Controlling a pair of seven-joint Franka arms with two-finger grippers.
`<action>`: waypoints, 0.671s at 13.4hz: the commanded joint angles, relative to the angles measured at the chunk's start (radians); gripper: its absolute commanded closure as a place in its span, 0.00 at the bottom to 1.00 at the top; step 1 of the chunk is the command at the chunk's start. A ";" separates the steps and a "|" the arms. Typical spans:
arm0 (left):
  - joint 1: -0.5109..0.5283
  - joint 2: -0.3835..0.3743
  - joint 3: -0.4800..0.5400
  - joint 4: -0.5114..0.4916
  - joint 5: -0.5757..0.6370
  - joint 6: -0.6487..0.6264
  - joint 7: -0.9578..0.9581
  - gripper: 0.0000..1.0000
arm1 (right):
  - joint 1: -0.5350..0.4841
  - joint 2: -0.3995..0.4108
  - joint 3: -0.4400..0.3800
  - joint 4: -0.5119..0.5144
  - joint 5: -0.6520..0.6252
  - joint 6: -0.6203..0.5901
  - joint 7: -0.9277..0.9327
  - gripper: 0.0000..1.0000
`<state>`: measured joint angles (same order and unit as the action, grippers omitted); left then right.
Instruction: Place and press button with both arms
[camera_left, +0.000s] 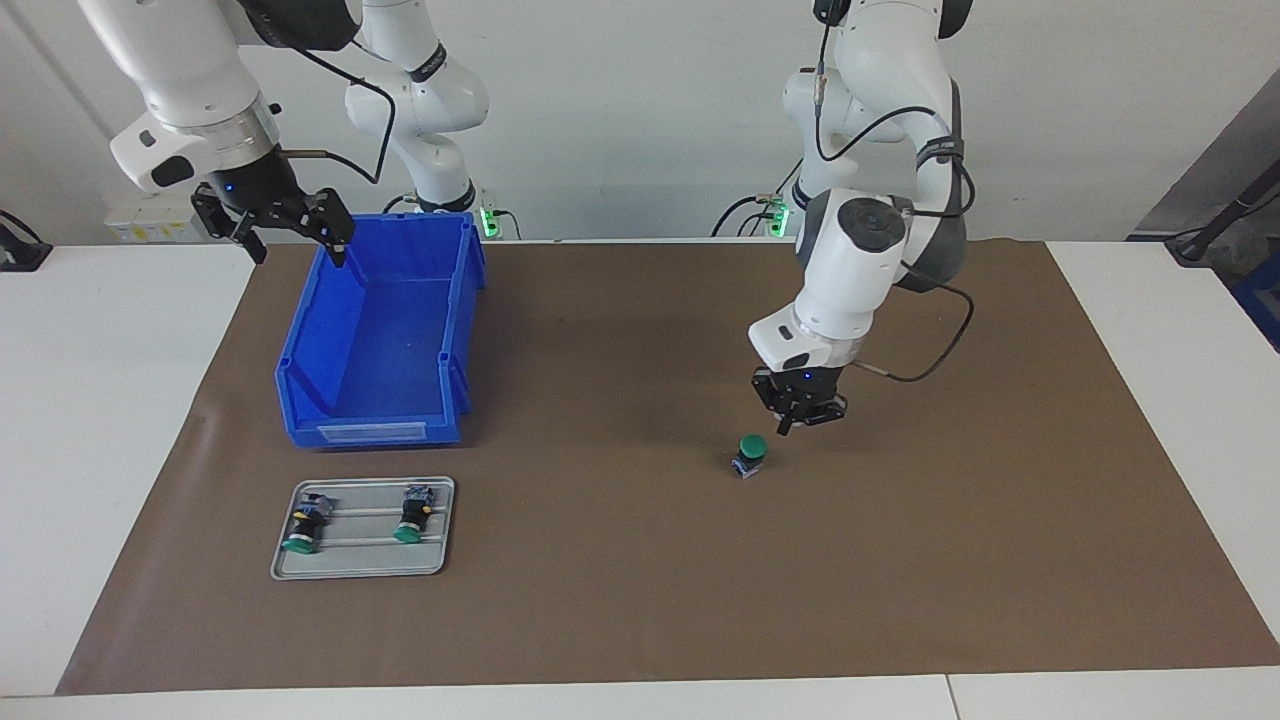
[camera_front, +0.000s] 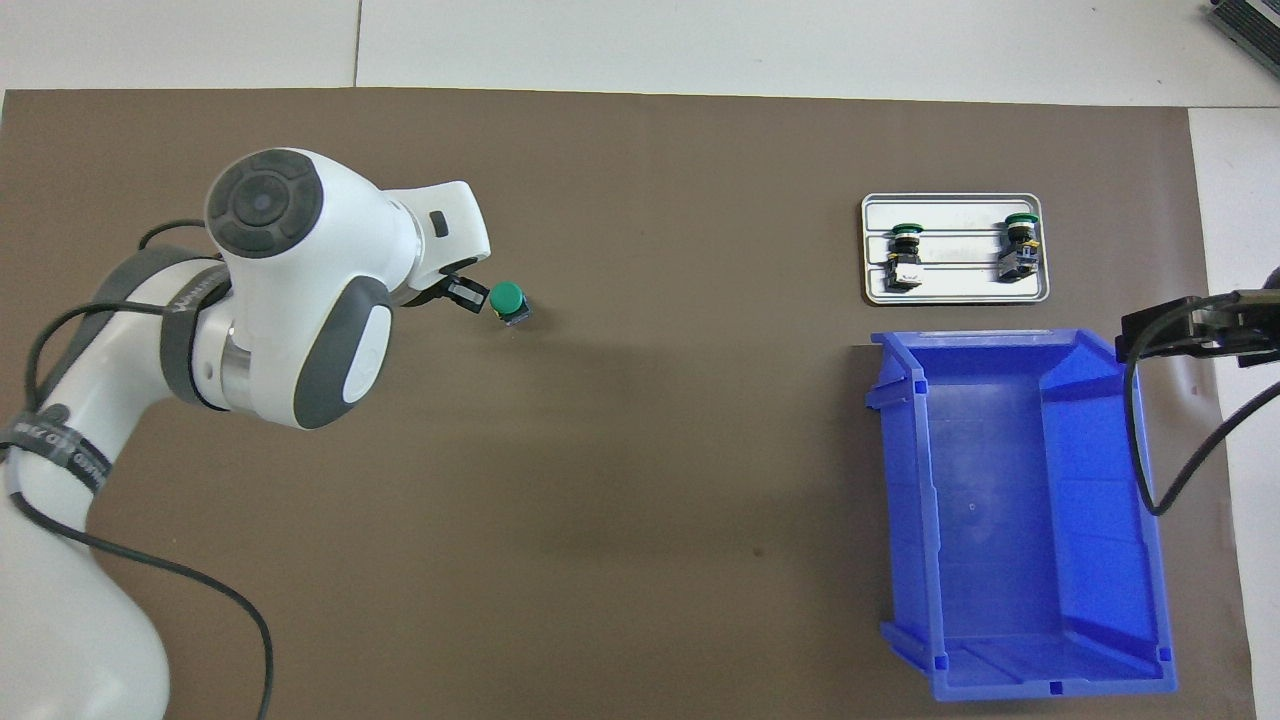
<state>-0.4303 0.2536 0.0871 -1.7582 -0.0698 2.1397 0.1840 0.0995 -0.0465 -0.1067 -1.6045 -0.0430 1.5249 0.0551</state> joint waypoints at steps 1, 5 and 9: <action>0.105 -0.082 -0.004 -0.017 0.021 -0.087 -0.021 1.00 | -0.006 -0.013 0.002 -0.005 0.029 -0.014 -0.023 0.00; 0.235 -0.143 -0.003 -0.032 0.024 -0.208 0.015 0.01 | -0.006 -0.013 0.002 -0.005 0.028 -0.014 -0.023 0.00; 0.317 -0.210 -0.003 -0.032 0.024 -0.296 0.015 0.00 | -0.006 -0.013 0.002 -0.005 0.029 -0.014 -0.021 0.00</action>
<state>-0.1401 0.1078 0.0951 -1.7617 -0.0630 1.8790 0.1995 0.0995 -0.0465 -0.1067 -1.6045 -0.0430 1.5249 0.0551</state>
